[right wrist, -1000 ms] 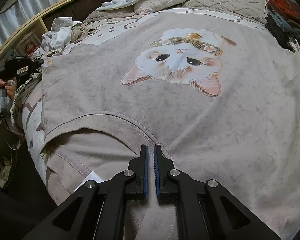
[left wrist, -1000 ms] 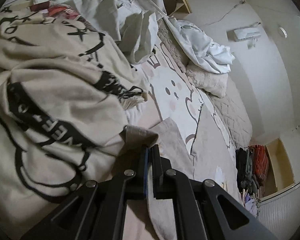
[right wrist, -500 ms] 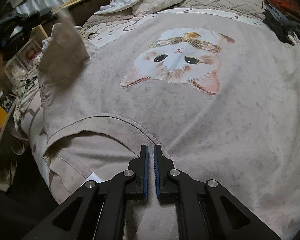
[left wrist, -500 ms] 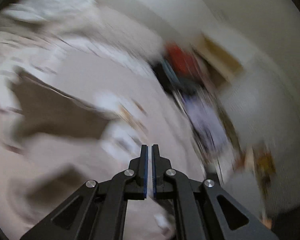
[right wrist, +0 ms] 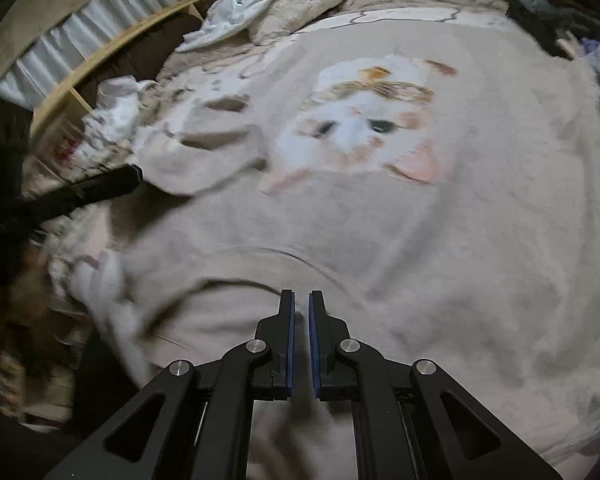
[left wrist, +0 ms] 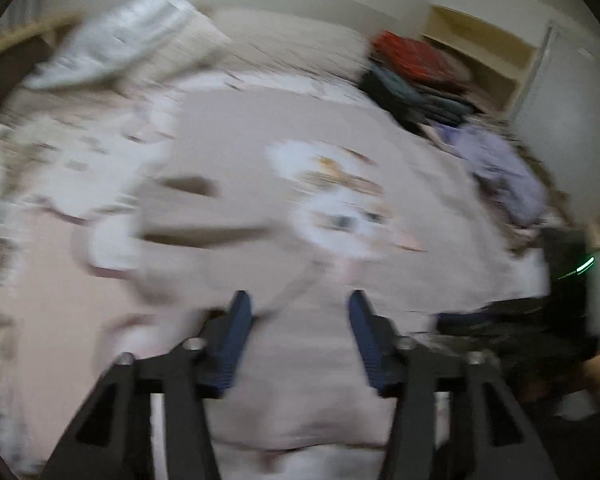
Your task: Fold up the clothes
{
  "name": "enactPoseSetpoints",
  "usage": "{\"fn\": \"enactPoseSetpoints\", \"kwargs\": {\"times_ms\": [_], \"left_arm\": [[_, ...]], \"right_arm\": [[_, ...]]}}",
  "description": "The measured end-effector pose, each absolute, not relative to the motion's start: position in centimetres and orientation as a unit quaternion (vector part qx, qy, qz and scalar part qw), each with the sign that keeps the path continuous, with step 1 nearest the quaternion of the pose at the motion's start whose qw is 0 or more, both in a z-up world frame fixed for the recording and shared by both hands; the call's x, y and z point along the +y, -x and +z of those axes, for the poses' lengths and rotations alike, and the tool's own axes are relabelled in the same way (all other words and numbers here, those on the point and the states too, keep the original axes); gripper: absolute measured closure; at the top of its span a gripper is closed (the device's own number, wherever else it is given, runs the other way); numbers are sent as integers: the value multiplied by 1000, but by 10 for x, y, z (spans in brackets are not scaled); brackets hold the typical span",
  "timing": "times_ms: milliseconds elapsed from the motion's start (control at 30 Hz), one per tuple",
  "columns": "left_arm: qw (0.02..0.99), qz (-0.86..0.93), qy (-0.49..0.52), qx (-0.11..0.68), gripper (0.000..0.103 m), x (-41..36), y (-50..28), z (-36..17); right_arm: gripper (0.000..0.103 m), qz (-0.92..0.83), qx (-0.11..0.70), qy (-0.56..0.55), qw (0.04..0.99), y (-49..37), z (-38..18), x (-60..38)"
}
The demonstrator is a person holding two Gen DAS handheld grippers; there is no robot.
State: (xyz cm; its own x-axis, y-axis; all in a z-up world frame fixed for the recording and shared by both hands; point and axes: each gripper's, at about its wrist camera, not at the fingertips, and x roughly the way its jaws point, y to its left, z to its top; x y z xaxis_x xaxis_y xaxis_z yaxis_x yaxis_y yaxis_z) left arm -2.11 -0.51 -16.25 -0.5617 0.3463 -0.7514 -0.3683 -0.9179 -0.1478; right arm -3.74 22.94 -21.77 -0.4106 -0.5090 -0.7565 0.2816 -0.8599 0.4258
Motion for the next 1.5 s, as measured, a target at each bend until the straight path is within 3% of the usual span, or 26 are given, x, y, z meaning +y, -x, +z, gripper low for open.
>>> {"fn": "enactPoseSetpoints", "kwargs": {"times_ms": [67,167,267,333,400,600,767,833,867,1267,1367,1500], "left_arm": [[184,886,424,34,49,-21,17,-166],[161,875,446,102,46,-32,10,-184],[147,868,449,154,46,-26,7,-202],[146,871,435,174,46,-23,4,-208],[127,878,418,194,46,-22,2,-212],[64,881,417,216,46,-29,8,-229],[49,880,432,195,44,-49,7,-240],[49,881,430,192,44,-49,5,-240],[47,881,429,196,44,-47,4,-240],[71,890,385,233,44,-24,-15,-225],[87,886,386,240,44,-11,-21,-224],[93,878,402,245,44,2,-22,-228]], "right_arm": [[92,-832,-134,-475,253,44,-203,221],[0,-822,-172,-469,275,60,-191,207],[0,-802,-225,-477,281,83,-201,195],[8,-786,-262,-492,266,101,-219,192],[39,-769,-298,-507,250,118,-237,189],[59,-726,-368,-537,221,159,-279,180],[59,-714,-378,-540,235,177,-285,166],[79,-714,-371,-541,244,177,-279,168],[99,-718,-364,-540,248,178,-275,169],[99,-803,-321,-435,250,85,-171,244],[99,-804,-301,-471,201,63,-198,260],[99,-759,-345,-535,135,52,-265,278]]}}
